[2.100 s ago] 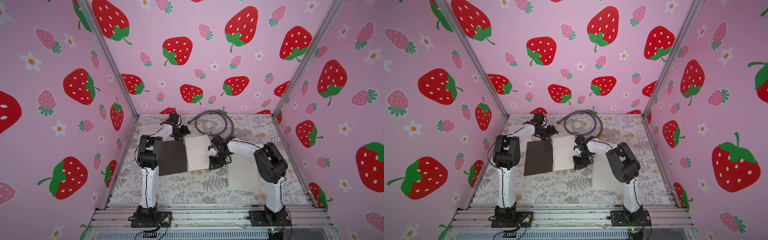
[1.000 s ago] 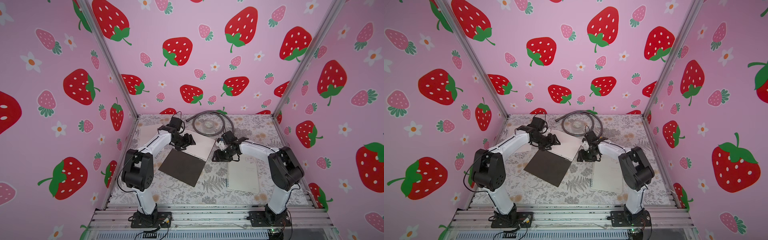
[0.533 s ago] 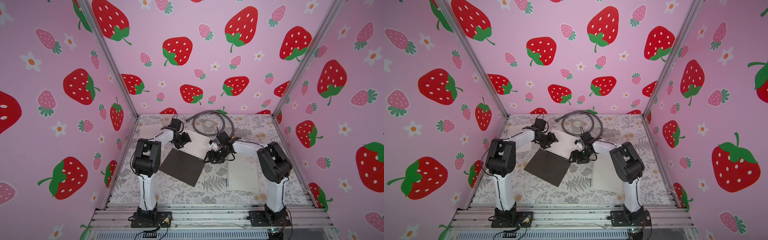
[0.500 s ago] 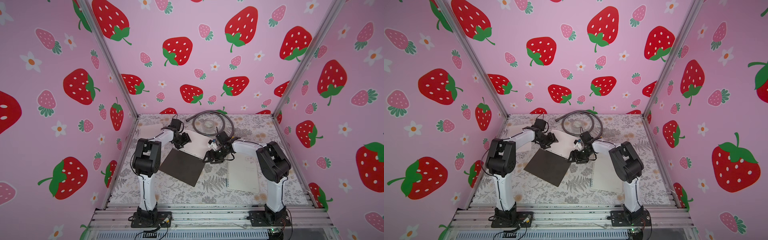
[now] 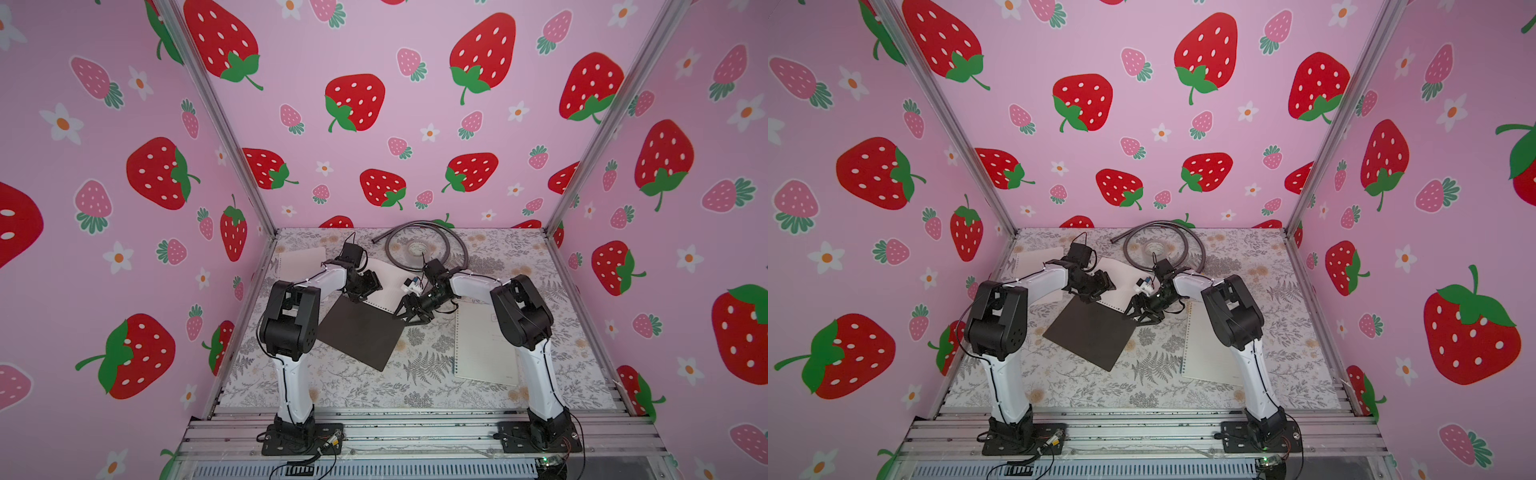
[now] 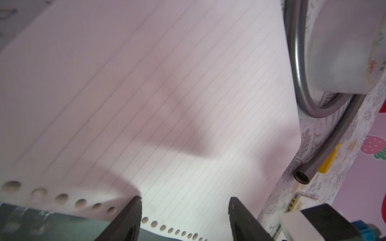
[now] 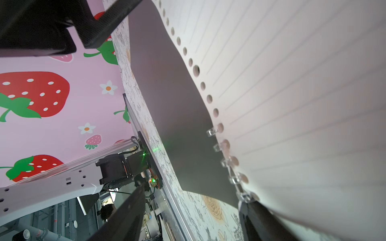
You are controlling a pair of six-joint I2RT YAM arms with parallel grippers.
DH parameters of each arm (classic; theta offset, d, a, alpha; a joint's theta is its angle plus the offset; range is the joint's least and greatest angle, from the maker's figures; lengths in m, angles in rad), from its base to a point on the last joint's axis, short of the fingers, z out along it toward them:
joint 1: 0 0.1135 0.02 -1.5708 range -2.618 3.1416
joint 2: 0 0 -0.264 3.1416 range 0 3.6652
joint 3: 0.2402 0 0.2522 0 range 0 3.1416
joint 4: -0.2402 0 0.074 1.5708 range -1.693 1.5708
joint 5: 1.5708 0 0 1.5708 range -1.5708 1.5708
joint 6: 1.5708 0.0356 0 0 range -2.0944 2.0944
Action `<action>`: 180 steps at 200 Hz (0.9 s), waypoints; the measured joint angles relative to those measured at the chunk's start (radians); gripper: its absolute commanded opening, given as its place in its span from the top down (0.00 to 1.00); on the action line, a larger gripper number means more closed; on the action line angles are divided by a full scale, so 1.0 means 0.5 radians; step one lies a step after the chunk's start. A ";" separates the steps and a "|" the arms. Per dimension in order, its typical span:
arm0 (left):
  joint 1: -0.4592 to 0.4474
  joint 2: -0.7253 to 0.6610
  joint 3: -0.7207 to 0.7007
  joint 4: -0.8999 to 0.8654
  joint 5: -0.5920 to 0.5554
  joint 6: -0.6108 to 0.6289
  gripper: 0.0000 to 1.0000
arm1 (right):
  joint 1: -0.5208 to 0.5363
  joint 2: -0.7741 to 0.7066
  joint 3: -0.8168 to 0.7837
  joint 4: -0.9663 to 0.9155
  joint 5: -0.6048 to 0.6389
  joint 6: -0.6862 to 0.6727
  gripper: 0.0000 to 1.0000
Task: Tear off pages from different notebooks
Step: Close the notebook at the center of the board.
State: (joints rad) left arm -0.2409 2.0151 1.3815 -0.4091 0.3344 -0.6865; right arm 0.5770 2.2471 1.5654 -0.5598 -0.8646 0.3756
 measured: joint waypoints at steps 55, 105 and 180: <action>-0.017 0.000 -0.006 0.011 0.033 -0.008 0.33 | -0.069 0.143 0.109 0.093 -0.121 0.227 0.83; -0.020 -0.001 -0.017 0.034 0.050 -0.013 0.33 | -0.082 0.204 0.152 0.053 -0.102 0.288 1.00; -0.051 -0.391 -0.086 0.028 0.249 0.069 0.27 | -0.101 0.202 0.143 0.111 -0.159 0.436 1.00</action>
State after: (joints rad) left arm -0.2665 1.8194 1.3384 -0.3950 0.4591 -0.6521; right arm 0.5262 2.3482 1.6367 -0.5045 -0.9443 0.5934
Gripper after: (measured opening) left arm 0.726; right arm 0.045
